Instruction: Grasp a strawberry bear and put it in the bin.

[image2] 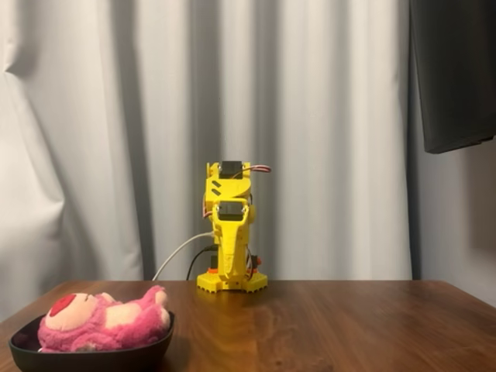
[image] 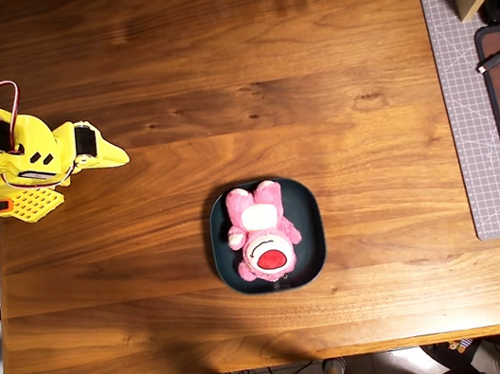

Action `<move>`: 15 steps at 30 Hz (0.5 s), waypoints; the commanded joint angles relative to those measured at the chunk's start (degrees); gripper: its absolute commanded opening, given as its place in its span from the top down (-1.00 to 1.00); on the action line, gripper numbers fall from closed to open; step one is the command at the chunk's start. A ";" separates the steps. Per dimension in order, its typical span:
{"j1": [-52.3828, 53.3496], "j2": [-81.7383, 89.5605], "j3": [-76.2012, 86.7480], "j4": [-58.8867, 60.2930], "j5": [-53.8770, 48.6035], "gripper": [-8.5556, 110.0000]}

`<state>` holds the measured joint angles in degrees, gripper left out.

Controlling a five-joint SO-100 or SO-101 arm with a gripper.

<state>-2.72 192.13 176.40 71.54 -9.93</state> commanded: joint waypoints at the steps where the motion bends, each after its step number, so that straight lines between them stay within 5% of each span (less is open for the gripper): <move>1: 0.70 1.58 -0.97 0.53 -0.35 0.86; 15: 0.70 1.58 -0.97 0.53 -0.35 0.86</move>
<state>-2.72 192.13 176.40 71.54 -9.93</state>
